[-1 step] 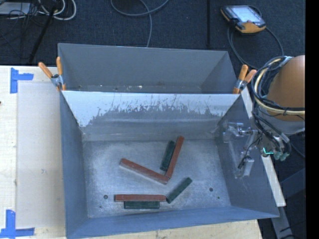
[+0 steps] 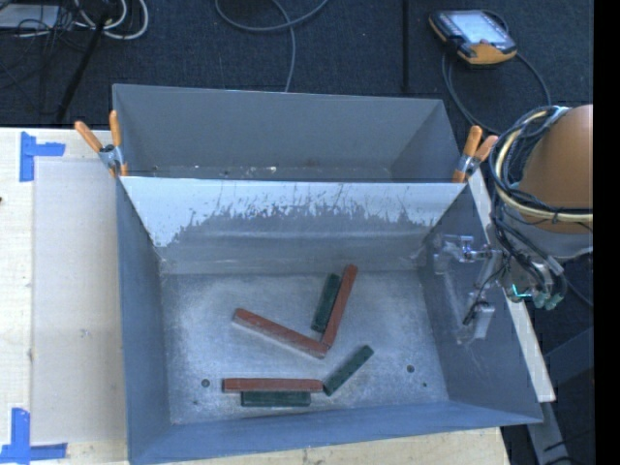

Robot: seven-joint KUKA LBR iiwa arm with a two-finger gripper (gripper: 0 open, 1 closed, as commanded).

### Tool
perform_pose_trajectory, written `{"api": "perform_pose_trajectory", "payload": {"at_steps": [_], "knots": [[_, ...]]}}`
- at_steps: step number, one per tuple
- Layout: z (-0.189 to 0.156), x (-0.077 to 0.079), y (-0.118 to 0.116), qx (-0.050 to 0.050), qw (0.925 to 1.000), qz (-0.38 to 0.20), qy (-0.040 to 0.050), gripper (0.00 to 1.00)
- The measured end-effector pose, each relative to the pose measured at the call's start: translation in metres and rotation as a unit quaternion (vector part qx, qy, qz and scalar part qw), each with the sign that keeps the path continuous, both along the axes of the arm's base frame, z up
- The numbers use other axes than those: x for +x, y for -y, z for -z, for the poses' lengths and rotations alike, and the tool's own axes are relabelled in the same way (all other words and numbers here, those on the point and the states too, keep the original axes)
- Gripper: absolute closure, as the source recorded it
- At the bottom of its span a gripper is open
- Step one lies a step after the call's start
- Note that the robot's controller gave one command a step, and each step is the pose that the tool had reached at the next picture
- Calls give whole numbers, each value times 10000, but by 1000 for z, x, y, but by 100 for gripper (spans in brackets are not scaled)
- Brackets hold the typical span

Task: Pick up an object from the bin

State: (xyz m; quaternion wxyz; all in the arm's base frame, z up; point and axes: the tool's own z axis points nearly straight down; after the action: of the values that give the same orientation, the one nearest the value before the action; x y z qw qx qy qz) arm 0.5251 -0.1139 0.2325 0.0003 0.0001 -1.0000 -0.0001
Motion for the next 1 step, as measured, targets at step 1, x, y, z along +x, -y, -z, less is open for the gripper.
{"api": "perform_pose_trajectory", "payload": {"at_steps": [1], "knots": [[42,-11,-33,-7,9998,194,30,0]]}}
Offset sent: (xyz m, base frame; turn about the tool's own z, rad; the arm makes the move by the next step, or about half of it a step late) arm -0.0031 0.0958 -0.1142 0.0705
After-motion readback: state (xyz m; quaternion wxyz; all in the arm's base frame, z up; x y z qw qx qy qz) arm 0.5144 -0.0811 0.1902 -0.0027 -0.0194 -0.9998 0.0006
